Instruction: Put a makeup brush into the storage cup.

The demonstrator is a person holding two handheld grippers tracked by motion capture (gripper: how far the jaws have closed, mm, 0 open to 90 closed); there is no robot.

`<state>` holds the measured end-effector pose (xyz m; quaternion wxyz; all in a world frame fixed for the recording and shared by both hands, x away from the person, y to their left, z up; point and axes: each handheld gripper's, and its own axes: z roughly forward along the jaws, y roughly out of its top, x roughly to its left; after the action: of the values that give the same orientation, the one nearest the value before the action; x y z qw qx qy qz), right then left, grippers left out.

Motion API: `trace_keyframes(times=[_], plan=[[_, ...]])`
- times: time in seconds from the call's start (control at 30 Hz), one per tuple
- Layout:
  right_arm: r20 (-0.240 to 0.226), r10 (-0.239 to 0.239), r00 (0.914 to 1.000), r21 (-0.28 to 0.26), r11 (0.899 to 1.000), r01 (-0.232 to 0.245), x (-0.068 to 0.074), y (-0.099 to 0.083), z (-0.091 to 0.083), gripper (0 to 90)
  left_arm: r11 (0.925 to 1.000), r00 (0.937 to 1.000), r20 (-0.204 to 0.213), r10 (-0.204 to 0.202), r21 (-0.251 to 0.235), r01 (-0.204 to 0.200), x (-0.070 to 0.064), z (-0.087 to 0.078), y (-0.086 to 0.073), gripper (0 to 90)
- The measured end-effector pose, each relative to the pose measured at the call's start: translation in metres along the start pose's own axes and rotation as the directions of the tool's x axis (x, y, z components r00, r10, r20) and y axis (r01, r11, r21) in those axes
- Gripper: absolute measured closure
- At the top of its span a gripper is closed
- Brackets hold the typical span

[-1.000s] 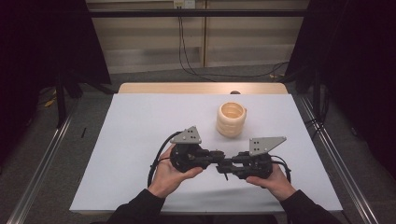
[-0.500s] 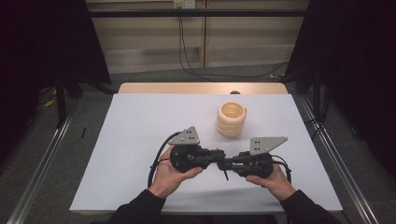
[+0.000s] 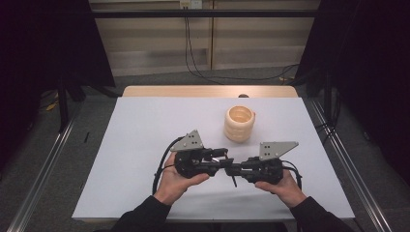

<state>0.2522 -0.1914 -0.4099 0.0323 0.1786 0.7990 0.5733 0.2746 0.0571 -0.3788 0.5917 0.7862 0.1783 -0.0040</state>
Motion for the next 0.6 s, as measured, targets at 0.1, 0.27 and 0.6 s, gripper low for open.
trace_keyframes(times=[0.1, 0.27, 0.6], plan=[[-0.002, 0.001, 1.0, -0.002, 1.0, -0.001, 0.0, 0.0001, -0.0003, 83.0, 1.0, 0.9999, -0.017, 0.003, -0.007, -0.003, -0.0015, 0.0012, 0.0002, 47.9], [0.004, 0.007, 1.0, -0.009, 1.0, -0.007, -0.0009, 0.0002, -0.0017, 83.0, 0.9998, 0.999, -0.043, 0.014, -0.015, -0.015, -0.0026, 0.0014, 0.0006, 29.7], [0.009, 0.004, 1.0, -0.019, 1.0, -0.004, -0.001, 0.0008, -0.0032, 83.0, 0.9993, 0.9956, -0.093, 0.005, -0.037, -0.008, -0.002, -0.0038, 0.0006, 4.2]])
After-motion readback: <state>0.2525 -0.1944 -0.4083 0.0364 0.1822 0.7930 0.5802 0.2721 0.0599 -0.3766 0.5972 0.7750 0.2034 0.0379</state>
